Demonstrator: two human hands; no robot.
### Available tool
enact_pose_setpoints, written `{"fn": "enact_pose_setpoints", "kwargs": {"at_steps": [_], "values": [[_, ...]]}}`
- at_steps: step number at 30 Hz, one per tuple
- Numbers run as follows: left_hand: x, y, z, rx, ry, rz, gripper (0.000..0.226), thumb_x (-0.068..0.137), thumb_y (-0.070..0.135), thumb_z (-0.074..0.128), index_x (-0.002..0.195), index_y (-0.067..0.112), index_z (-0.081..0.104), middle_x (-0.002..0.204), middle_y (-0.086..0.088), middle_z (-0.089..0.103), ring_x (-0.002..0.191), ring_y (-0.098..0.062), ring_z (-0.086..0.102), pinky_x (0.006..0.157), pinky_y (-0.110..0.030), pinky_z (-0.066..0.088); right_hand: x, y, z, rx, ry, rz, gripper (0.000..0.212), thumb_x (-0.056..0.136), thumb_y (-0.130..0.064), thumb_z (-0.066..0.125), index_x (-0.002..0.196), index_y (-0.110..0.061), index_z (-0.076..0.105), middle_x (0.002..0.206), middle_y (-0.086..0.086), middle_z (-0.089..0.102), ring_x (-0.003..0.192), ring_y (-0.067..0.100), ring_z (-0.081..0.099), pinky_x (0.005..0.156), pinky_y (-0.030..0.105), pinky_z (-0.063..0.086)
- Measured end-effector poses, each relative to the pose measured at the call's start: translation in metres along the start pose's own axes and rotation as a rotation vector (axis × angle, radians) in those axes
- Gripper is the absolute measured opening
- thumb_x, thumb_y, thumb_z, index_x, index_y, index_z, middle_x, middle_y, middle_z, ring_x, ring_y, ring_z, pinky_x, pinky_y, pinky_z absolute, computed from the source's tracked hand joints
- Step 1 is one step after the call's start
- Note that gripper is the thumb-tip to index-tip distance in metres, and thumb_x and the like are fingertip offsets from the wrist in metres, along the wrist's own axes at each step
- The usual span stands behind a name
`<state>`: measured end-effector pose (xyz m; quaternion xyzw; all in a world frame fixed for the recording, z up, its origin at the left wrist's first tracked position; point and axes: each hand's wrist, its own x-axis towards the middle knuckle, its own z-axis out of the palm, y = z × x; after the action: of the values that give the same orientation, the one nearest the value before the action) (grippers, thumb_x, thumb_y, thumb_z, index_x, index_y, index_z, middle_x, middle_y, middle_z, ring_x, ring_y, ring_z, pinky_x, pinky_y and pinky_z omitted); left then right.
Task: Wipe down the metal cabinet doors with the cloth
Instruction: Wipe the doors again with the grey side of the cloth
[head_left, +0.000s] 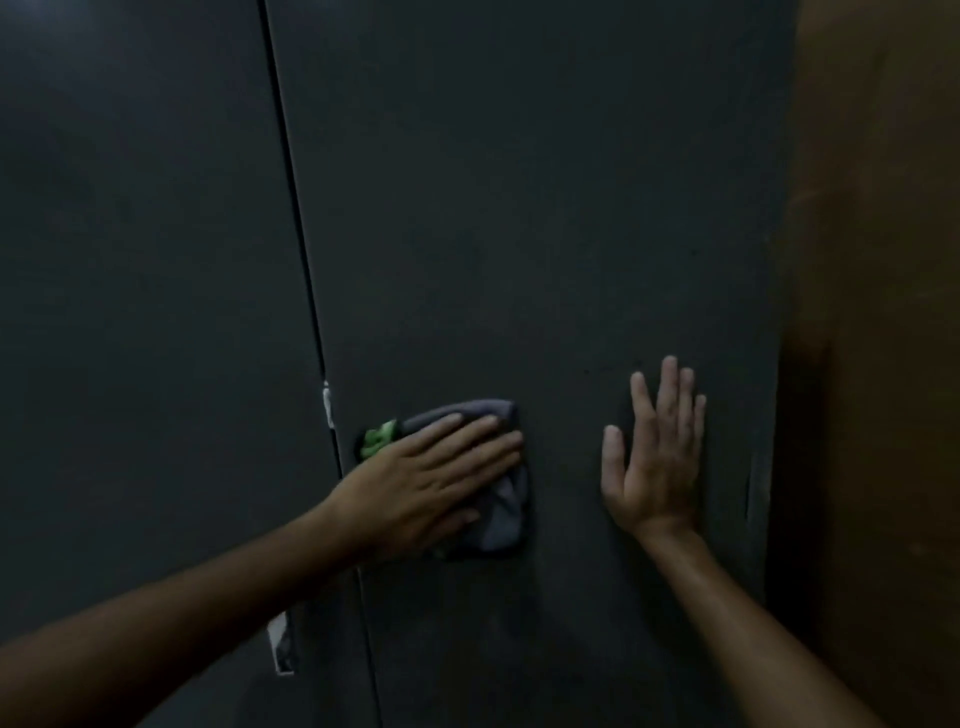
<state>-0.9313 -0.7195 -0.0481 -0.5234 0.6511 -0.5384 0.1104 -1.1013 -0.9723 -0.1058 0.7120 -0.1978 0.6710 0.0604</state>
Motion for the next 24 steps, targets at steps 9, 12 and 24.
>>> {"fn": "enact_pose_setpoints", "kwargs": {"at_steps": [9, 12, 24], "values": [[0.121, -0.077, -0.048, -0.063, 0.199, -0.639, 0.076, 0.108, 0.050, 0.039, 0.168, 0.009, 0.014, 0.176, -0.008, 0.008, 0.163, -0.032, 0.002, 0.132, -0.046, 0.001, 0.002, -0.011, -0.014, -0.042, -0.081, 0.025, 0.059, 0.101, -0.031, 0.045, 0.153, -0.005, 0.035, 0.165, 0.026, 0.021, 0.155, 0.042, 0.016, 0.124, 0.062, 0.017], [0.116, -0.027, -0.026, -0.065, -0.004, -0.148, 0.076, 0.106, 0.045, 0.048, 0.166, 0.008, 0.021, 0.175, -0.011, 0.015, 0.162, -0.032, 0.011, 0.132, -0.047, 0.010, 0.005, -0.010, -0.025, -0.032, -0.151, 0.040, 0.059, 0.100, -0.026, 0.048, 0.154, -0.006, 0.037, 0.166, 0.024, 0.022, 0.156, 0.040, 0.017, 0.124, 0.060, 0.019], [0.243, -0.154, -0.100, -0.055, 0.193, -0.568, 0.070, 0.110, 0.048, 0.037, 0.166, 0.009, 0.024, 0.175, -0.009, 0.017, 0.162, -0.032, 0.010, 0.133, -0.046, 0.003, 0.060, -0.024, -0.078, 0.069, -0.273, 0.256, 0.042, 0.100, -0.024, 0.043, 0.134, -0.007, 0.061, 0.143, 0.014, 0.051, 0.132, 0.029, 0.046, 0.104, 0.053, 0.049]]}}
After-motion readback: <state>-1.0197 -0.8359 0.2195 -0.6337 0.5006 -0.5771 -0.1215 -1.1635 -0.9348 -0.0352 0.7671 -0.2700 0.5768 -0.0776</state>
